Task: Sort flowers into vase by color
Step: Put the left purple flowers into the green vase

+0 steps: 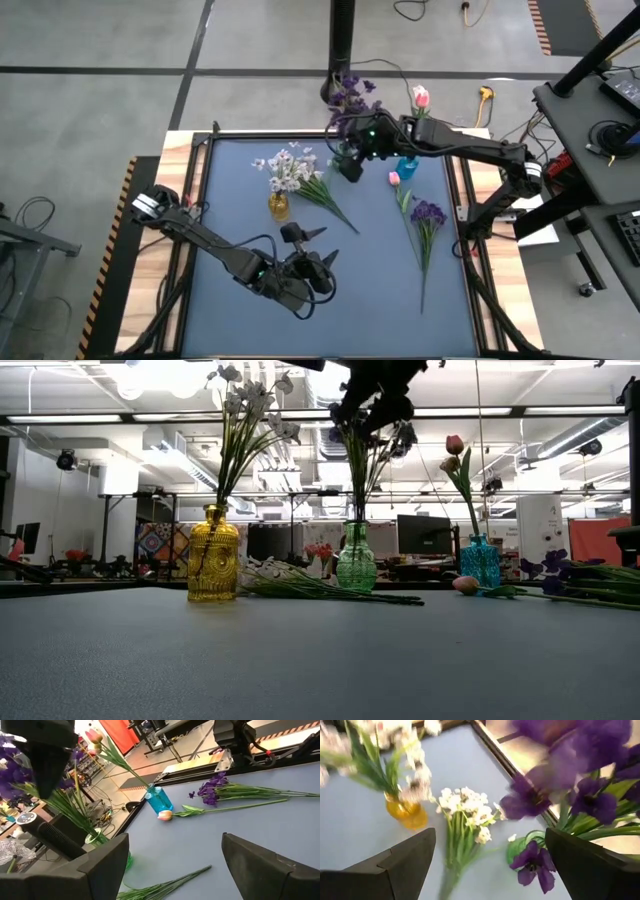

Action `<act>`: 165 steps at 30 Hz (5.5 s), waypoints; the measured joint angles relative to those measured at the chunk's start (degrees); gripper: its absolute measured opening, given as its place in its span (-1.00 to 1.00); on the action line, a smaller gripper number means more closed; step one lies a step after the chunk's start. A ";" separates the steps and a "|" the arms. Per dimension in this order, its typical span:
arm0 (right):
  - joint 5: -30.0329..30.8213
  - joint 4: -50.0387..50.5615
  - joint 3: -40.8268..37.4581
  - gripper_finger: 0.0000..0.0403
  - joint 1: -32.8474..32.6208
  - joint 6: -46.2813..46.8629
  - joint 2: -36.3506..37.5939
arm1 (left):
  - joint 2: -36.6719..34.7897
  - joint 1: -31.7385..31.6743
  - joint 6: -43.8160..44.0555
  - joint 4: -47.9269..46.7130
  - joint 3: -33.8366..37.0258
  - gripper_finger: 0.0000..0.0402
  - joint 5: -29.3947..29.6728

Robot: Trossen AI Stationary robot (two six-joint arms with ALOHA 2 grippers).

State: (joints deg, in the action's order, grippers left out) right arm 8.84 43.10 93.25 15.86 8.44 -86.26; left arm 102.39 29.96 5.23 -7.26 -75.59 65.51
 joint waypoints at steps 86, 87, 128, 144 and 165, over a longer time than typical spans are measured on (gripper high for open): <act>13.46 17.27 -0.34 0.83 -5.11 -23.74 -3.32 | 2.80 -2.39 -10.00 6.51 0.31 0.49 7.20; 13.44 16.39 -0.48 0.83 -5.11 -25.07 -3.32 | 2.80 -3.21 -10.08 7.06 0.32 0.49 6.43; 11.57 8.41 -0.67 0.83 -5.09 -24.82 -3.39 | -28.63 -56.82 -35.78 -17.74 -7.13 0.49 -70.43; 7.16 8.41 -0.74 0.83 -5.05 -21.48 -3.45 | -18.11 -67.68 -40.98 -17.39 -9.54 0.49 -84.17; 7.66 6.09 -0.81 0.77 -5.07 -21.78 -3.44 | -8.68 -67.13 -40.23 -22.48 -16.68 -0.11 -84.11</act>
State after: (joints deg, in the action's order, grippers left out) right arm 16.50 49.19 92.44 10.79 -13.34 -89.70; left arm 93.71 -37.17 -35.00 -29.74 -92.27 -18.60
